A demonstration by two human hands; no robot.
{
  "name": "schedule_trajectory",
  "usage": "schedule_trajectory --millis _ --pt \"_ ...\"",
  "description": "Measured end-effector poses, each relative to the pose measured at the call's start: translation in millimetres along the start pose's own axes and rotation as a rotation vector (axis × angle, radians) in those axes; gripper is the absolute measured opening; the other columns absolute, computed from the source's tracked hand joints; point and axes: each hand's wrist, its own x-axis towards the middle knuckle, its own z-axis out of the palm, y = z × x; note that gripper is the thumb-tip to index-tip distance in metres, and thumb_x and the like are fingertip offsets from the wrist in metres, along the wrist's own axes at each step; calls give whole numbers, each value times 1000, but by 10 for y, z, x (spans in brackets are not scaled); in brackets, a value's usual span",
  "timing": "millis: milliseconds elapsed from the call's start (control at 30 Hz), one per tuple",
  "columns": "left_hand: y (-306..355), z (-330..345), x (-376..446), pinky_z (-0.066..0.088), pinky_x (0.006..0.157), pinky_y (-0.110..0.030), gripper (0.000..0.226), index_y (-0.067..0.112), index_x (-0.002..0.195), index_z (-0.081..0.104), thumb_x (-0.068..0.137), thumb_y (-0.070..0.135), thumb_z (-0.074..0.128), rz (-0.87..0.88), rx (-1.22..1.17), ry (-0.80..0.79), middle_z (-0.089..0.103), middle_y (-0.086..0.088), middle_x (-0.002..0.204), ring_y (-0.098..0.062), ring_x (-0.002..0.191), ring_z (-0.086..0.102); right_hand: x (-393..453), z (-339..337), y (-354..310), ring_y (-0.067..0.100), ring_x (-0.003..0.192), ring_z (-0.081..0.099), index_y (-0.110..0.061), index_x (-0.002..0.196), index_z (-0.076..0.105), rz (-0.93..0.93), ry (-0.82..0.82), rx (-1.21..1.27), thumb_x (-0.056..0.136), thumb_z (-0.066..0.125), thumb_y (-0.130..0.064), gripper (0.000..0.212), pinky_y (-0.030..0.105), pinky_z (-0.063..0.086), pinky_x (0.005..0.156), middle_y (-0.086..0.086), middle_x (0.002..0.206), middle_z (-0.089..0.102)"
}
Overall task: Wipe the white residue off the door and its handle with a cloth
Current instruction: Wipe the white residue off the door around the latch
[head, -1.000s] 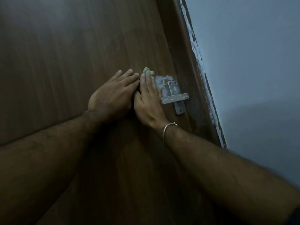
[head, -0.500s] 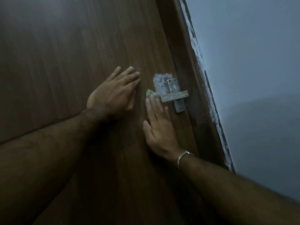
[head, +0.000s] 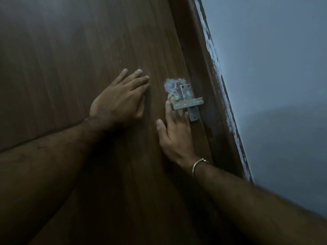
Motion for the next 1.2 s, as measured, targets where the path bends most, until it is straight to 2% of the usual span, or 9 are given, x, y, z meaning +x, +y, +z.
schedule_trajectory --millis 200,333,467,600,733,833,967,1067,1200 --pt "32 -27 -15 14 122 -44 58 6 139 51 95 37 28 -16 -23 14 46 -10 150 -23 146 30 -35 -87 90 17 149 13 -15 151 24 80 16 -144 99 18 -53 65 46 3 122 6 160 24" --pt "26 -62 -10 14 122 -45 60 6 139 50 94 38 27 -8 -48 -4 46 -11 150 -25 147 29 -111 -53 -22 13 151 0 -18 155 11 8 -45 -102 99 19 -55 68 44 0 123 2 164 10" --pt "69 -84 -5 14 122 -47 59 5 139 51 93 35 28 -29 -62 -16 46 -12 150 -26 147 30 -67 -82 -208 18 151 2 -13 154 11 131 -18 -68 101 22 -50 66 45 1 123 7 163 10" --pt "95 -109 -13 18 121 -48 61 0 134 55 90 32 28 -65 -159 79 51 -16 146 -30 144 36 91 -1 -644 16 150 -10 -11 155 4 -38 -39 62 100 33 -35 67 39 -3 123 7 164 -4" --pt "60 -138 21 18 121 -50 54 -6 131 57 87 19 36 -270 -361 252 52 -22 143 -35 142 38 465 -61 -800 21 151 -9 -7 155 6 -20 -46 63 98 38 -27 68 39 -2 123 10 164 -4" --pt "70 -193 12 14 123 -46 69 -8 132 54 81 27 25 -366 -402 281 49 -22 144 -34 143 35 718 -126 -832 23 151 -5 -6 154 7 6 -73 29 103 31 -27 60 40 2 122 11 164 -4" --pt "118 -254 13 8 124 -42 72 -5 138 49 82 31 22 -354 -398 192 43 -20 150 -31 147 29 757 -215 -766 20 151 9 -10 153 22 -35 -44 86 100 33 -12 54 38 10 123 8 163 13" --pt "146 -221 29 5 124 -39 66 -1 146 38 86 23 31 -316 -352 113 35 -17 156 -28 149 22 1009 -344 -750 21 144 31 -12 146 40 -132 -57 69 97 38 -6 49 35 25 119 8 156 34" --pt "142 -210 12 10 124 -42 61 -1 146 40 88 19 38 -330 -373 150 33 -19 157 -32 149 23 1398 -465 -812 20 104 65 -16 110 70 -135 1 14 100 42 -21 30 28 48 93 6 112 71"
